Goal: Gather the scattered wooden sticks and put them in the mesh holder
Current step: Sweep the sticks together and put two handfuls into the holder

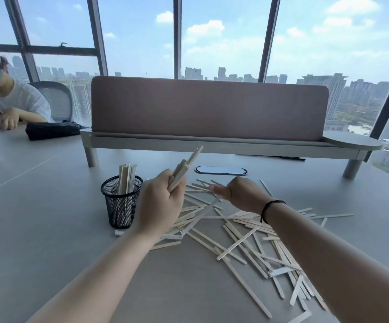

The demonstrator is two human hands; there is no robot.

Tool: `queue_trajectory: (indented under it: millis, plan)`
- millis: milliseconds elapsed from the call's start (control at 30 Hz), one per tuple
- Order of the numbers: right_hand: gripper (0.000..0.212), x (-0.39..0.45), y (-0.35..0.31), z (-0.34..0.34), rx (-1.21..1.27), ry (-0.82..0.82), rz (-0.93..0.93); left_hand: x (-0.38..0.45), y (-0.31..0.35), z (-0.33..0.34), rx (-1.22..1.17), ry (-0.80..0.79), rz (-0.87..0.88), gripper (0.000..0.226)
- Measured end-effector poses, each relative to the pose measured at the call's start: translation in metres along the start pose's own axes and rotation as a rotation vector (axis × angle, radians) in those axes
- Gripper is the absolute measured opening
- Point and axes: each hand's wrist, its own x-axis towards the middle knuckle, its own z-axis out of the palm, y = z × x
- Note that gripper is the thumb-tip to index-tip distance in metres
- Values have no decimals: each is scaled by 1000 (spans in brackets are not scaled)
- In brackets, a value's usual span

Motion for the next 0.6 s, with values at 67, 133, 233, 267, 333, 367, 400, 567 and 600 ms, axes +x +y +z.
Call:
queue_trajectory:
  millis: [67, 133, 233, 267, 333, 367, 400, 567, 600]
  plan:
    - [76, -3, -5, -5, 44, -7, -18, 8, 12, -4, -156, 19, -68, 54]
    - [74, -6, -10, -7, 48, -13, -24, 14, 19, -6, -300, 26, -181, 57]
    - [76, -11, -14, -11, 86, -39, 20, 21, 28, -10, -560, 46, -367, 59]
    - [76, -12, -16, -13, 125, -36, 38, 22, 31, -10, -622, 61, -413, 62]
    - [75, -15, -19, -17, 233, -22, 70, 22, 36, -9, -732, 46, -485, 68]
    - [73, -17, -21, -18, 289, -4, 79, 21, 36, -7, -773, 14, -518, 68]
    - [71, -18, -22, -17, 348, 10, 88, 18, 37, -5, -799, -27, -546, 66]
    - [115, -28, -46, -14, 906, 133, 154, -13, 32, 9, -814, -183, -625, 57]
    - [73, -29, -50, -13, 986, 157, 144, -19, 31, 11, -793, -188, -615, 57]
